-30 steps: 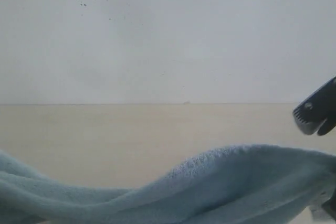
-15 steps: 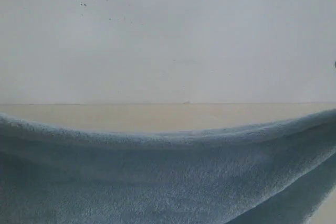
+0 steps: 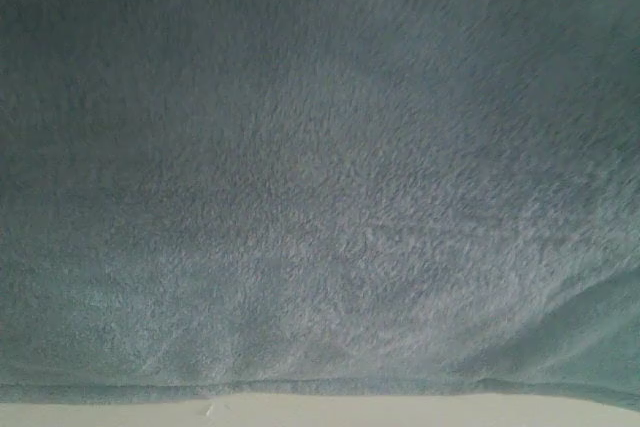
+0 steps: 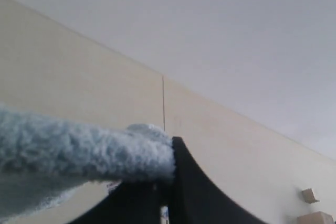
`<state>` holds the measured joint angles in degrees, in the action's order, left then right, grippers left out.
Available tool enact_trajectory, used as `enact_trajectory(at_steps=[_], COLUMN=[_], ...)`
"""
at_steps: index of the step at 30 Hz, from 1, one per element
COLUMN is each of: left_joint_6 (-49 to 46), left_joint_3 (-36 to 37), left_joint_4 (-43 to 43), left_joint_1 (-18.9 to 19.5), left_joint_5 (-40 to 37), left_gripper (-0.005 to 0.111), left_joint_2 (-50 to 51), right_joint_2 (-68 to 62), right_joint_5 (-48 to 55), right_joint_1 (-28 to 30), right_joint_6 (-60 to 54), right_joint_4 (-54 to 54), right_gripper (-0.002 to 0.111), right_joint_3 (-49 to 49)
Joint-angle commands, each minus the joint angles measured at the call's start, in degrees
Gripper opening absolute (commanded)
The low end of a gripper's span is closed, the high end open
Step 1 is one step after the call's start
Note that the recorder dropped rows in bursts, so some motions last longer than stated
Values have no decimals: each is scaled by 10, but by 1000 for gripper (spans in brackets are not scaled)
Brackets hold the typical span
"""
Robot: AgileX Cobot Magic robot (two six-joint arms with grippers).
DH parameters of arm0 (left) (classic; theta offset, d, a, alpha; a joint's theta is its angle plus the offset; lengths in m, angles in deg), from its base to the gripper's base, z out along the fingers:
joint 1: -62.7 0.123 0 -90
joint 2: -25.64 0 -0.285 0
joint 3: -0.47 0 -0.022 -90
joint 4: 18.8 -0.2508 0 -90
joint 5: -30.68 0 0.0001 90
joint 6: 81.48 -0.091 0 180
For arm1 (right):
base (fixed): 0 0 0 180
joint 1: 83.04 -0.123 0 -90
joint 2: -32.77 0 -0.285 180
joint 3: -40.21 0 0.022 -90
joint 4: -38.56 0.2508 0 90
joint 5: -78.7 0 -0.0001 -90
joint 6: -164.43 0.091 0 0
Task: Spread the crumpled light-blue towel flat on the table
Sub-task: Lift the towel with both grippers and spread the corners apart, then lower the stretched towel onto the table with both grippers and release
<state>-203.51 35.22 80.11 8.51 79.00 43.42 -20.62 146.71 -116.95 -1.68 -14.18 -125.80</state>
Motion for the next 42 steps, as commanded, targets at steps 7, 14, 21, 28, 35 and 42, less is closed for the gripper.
enact_trajectory(at_steps=[7,14,21,28,35,42], left_joint_6=[-2,-2,-2,-2,105,279], left_joint_3=[27,56,158,171,171,171], left_joint_4=[-8,10,-34,-120,-196,-357], left_joint_1=[-3,-3,-3,12,96,174], left_joint_5=[-6,13,34,72,52,-16], left_gripper=[4,4,4,4,4,4], left_joint_2=[22,80,236,447,603,673], right_joint_2=[95,134,62,-107,-255,-332], right_joint_5=[19,19,-40,-147,-137,-264], right_joint_1=[0,0,0,2,8,130], right_joint_6=[-43,-100,-43,129,249,421], right_joint_4=[28,161,-2,-147,-270,-322], right_gripper=[0,0,0,0,0,0], right_joint_3=[-32,-13,138,222,222,218])
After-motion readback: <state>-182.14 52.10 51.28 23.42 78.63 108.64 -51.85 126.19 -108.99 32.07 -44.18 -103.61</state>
